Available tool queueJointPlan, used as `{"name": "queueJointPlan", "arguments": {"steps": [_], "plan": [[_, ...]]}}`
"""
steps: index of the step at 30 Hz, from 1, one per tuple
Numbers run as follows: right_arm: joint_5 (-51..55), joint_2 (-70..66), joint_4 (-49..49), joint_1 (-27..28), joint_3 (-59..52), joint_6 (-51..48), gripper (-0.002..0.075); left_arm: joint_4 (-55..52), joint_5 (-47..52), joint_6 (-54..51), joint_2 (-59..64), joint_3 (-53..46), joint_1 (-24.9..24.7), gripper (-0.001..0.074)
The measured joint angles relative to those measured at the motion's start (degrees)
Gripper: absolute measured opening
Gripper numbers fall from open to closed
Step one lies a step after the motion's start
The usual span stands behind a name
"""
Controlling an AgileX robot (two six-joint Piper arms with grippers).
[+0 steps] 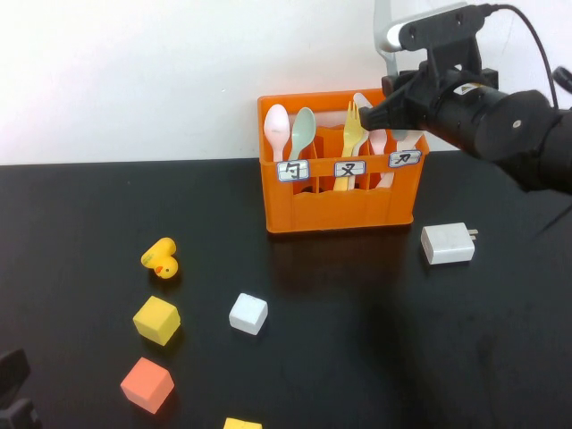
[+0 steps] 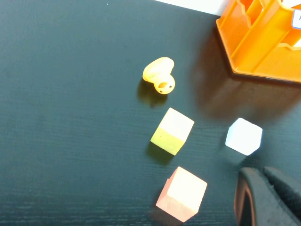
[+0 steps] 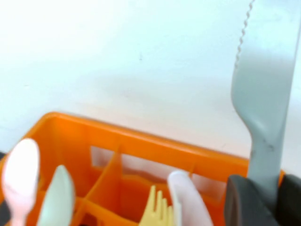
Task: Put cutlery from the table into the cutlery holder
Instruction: Place the knife on the box
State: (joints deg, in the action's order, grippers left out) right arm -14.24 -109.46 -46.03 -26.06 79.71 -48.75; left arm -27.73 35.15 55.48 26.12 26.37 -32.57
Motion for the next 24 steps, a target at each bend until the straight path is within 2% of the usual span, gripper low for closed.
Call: {"name": "queueJointPlan", "arguments": {"steps": [9,24], "plan": [[-3.73,-1.79,-0.44,0.00,0.00,0.12,0.0133,-0.03,0.00,0.00,0.00,0.00,0.00,-0.0001],[2.04,-2.25,-0.23,0.00,0.00,2.95,0.0153,-0.12,0.00,0.00,0.00,0.00,0.00,-0.0001]]}}
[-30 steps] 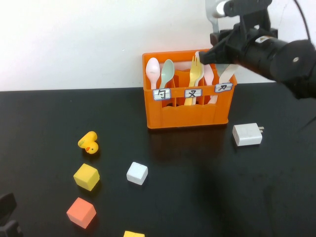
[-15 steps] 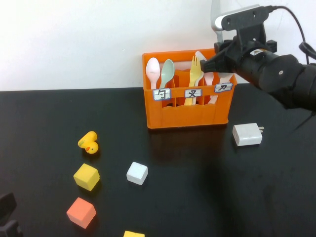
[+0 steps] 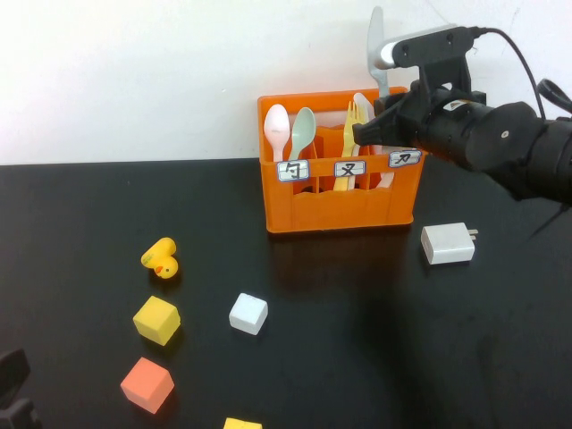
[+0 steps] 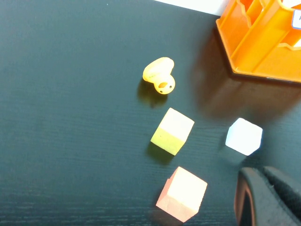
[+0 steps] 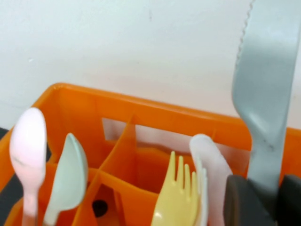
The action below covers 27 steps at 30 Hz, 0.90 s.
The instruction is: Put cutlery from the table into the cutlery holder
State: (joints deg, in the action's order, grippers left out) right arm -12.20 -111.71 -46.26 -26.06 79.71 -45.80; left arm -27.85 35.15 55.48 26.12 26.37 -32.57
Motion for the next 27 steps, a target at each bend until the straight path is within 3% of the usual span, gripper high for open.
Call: {"name": "queueJointPlan", "arguments": {"steps": [8,16,21,27], "plan": [[0.38,0.00,-2.14,0.00,0.00,0.09,0.0375,0.00,0.00,0.00,0.00,0.00,0.00,-0.0001],[1.89,1.77,-4.74,0.00,-0.04,0.22,0.0399,-0.12,0.00,0.00,0.00,0.00,0.00,-0.0002],[6.61,7.77,-4.93,0.00,-0.04,-2.72,0.0326,-0.75,-0.52,0.00,0.00,0.00,0.00,-0.0001],[20.58,17.47,-4.93,0.09,-0.04,-14.36,0.0097,-2.00,-2.55,0.00,-2.39,0.00,0.00,-0.0001]]}}
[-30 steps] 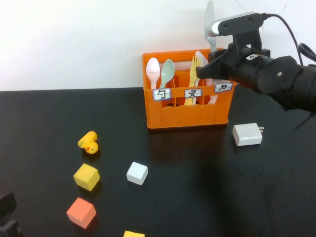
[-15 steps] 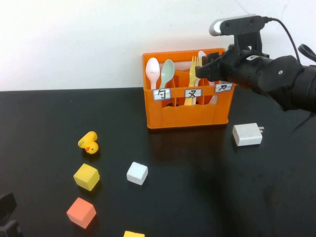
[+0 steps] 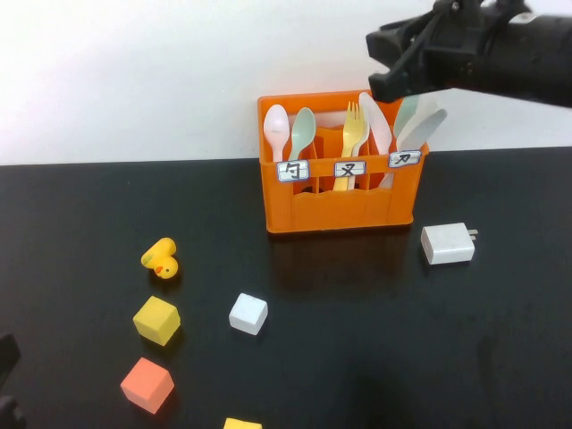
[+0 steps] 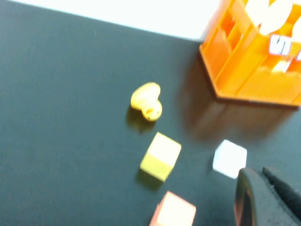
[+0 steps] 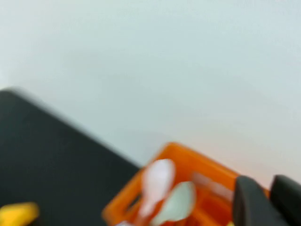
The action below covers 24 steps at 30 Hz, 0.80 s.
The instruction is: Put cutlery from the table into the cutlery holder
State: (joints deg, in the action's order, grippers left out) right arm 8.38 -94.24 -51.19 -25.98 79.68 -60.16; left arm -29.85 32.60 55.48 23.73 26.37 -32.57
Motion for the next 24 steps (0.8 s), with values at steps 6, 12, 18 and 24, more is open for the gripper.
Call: {"name": "queueJointPlan", "arguments": {"steps": [6,12,18,24], "plan": [[19.43,5.10,1.15,0.00,0.00,-4.87,0.0008,-2.64,-0.53,0.00,-5.81,-1.95,0.00,-0.0001],[25.92,9.07,6.09,-0.76,-6.13,-5.36,-0.0001,-4.40,-2.60,0.00,-14.89,-6.44,0.00,-0.0001],[26.06,15.93,18.72,-0.76,-17.96,1.01,-0.0001,-6.43,-4.01,0.00,-21.59,-8.96,0.00,-0.0001],[25.71,27.01,38.14,-0.76,-27.12,14.64,-0.0002,-6.66,-4.06,0.00,-22.31,-9.06,0.00,-0.0001]]}}
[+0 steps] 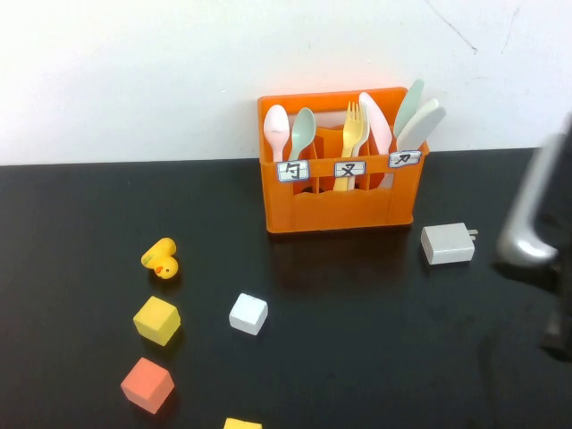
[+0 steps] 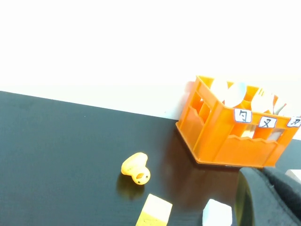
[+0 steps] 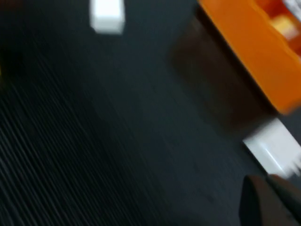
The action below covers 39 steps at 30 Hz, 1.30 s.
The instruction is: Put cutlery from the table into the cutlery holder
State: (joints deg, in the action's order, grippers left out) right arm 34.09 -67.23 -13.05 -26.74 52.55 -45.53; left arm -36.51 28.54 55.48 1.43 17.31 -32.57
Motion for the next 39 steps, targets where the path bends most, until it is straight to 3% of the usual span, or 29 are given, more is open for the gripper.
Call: {"name": "queueJointPlan", "arguments": {"steps": [7,23,39], "plan": [[0.70,15.65,12.56,0.00,-6.98,11.34,-0.0002,0.00,0.00,0.21,-0.03,-0.09,0.00,-0.0001],[1.17,49.77,14.30,0.00,-28.13,23.62,-0.0002,-0.11,3.72,2.93,-0.03,-0.09,0.00,-0.0001],[7.51,54.29,14.59,0.00,-30.00,25.69,-0.0002,-0.11,3.89,3.23,-0.03,-0.09,0.00,-0.0001]]}}
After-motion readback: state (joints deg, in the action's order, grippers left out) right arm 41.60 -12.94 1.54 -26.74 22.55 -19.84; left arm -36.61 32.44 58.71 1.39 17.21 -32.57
